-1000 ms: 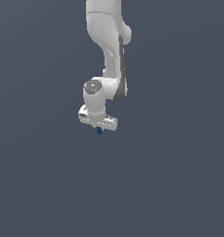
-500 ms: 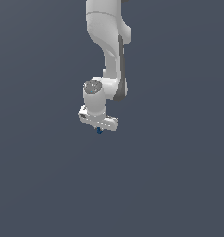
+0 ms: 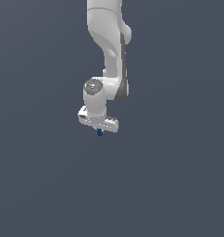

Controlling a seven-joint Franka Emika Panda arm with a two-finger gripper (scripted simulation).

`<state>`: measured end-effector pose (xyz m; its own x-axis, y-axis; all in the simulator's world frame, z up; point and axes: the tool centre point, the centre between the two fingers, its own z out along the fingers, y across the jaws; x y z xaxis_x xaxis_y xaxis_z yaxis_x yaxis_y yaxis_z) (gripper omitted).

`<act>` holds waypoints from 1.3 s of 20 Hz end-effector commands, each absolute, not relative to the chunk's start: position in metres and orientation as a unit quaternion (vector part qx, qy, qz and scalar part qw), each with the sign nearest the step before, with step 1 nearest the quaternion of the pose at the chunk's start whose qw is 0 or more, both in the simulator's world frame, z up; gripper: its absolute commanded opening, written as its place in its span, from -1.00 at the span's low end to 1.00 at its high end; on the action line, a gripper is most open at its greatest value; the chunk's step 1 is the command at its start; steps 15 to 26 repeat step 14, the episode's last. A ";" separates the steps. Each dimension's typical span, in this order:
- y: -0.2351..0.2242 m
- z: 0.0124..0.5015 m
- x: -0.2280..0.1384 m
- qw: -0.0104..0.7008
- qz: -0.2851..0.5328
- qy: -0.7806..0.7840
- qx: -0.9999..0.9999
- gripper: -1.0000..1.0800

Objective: Pick up the object and move it to a goal position.

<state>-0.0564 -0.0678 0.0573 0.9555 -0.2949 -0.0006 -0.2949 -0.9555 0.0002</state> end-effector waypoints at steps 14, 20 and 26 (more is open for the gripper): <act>-0.061 0.077 -0.028 0.000 0.000 -0.149 0.989 -1.00; -0.061 0.077 -0.028 0.000 0.000 -0.149 0.989 -1.00; -0.061 0.077 -0.028 0.000 0.000 -0.149 0.989 -1.00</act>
